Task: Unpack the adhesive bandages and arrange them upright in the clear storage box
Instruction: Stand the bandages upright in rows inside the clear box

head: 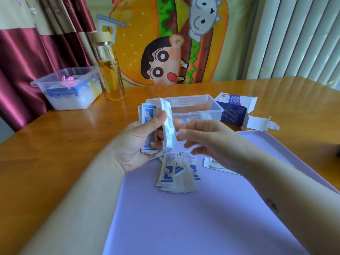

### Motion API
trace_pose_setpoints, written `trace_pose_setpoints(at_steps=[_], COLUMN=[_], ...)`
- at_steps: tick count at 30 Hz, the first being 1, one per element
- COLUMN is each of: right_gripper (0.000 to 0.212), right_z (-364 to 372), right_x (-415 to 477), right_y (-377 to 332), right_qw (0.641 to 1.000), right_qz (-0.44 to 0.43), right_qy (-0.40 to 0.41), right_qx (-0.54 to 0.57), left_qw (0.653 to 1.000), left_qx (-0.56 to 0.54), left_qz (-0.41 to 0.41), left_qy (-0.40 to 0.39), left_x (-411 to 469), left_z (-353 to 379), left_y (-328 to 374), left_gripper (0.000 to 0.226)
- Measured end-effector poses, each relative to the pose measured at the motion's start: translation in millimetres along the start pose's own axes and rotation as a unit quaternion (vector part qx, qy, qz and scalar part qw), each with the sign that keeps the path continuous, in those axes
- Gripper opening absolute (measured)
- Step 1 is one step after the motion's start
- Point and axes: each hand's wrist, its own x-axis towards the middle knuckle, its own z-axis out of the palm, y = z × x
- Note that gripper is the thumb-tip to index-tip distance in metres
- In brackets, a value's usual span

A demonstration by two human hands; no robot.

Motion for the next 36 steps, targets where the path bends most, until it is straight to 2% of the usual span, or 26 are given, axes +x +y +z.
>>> trace_pose_setpoints(at_steps=[2, 5, 9, 11, 14, 16, 18, 19, 21, 23, 25, 28, 29, 31, 36], right_gripper=[0.010, 0.017, 0.005, 0.009, 0.011, 0.013, 0.023, 0.019, 0.007, 0.014, 0.023, 0.018, 0.011, 0.017, 0.028], right_z=[3, 11, 16, 16, 20, 25, 25, 25, 20, 8, -2, -5, -2, 3, 19], right_x=[6, 16, 31, 37, 48, 56, 63, 67, 77, 91, 108, 127, 131, 140, 159], right_y=[-1, -9, -26, -34, -40, -43, -47, -52, -60, -67, -70, -69, -66, -58, -45], right_qw=[0.996, 0.986, 0.982, 0.981, 0.979, 0.980, 0.982, 0.985, 0.994, 0.995, 0.977, 0.957, 0.949, 0.934, 0.923], right_qz=[0.057, 0.094, 0.105, 0.117, 0.127, 0.111, 0.086, 0.075, 0.057, 0.043, 0.052, 0.143, 0.180, 0.232, 0.250], right_qy=[-0.046, -0.069, -0.092, -0.103, -0.107, -0.112, -0.109, -0.099, -0.035, 0.073, 0.132, 0.096, 0.067, 0.019, -0.025], right_qx=[0.057, 0.120, 0.123, 0.116, 0.114, 0.117, 0.126, 0.122, 0.081, -0.044, -0.159, -0.232, -0.250, -0.271, -0.290], left_qw=[1.000, 0.999, 0.998, 0.997, 0.994, 0.990, 0.983, 0.978, 0.964, 0.934, 0.907, 0.911, 0.911, 0.910, 0.909], left_qx=[0.010, 0.024, -0.002, -0.032, -0.035, -0.042, -0.042, -0.034, 0.051, 0.191, 0.287, 0.310, 0.313, 0.318, 0.317], left_qz=[0.025, 0.043, 0.066, 0.073, 0.098, 0.121, 0.145, 0.157, 0.173, 0.174, 0.163, 0.163, 0.162, 0.164, 0.171], left_qy=[0.008, 0.009, 0.003, 0.006, 0.026, 0.057, 0.103, 0.131, 0.195, 0.247, 0.260, 0.217, 0.214, 0.211, 0.211], left_x=[0, -3, 0, 2, 3, 4, 6, 8, 12, 16, 18, 19, 20, 22, 24], left_z=[-1, -2, -13, -17, -23, -24, -25, -27, -33, -36, -39, -36, -36, -37, -37], left_y=[1, 7, 10, 13, 15, 16, 16, 16, 13, 8, 3, -1, -2, -2, -2], left_gripper=[0.030, 0.056, 0.072, 0.079, 0.067, 0.044, 0.011, 0.005, 0.017, 0.025, 0.030, 0.012, 0.013, 0.016, 0.019])
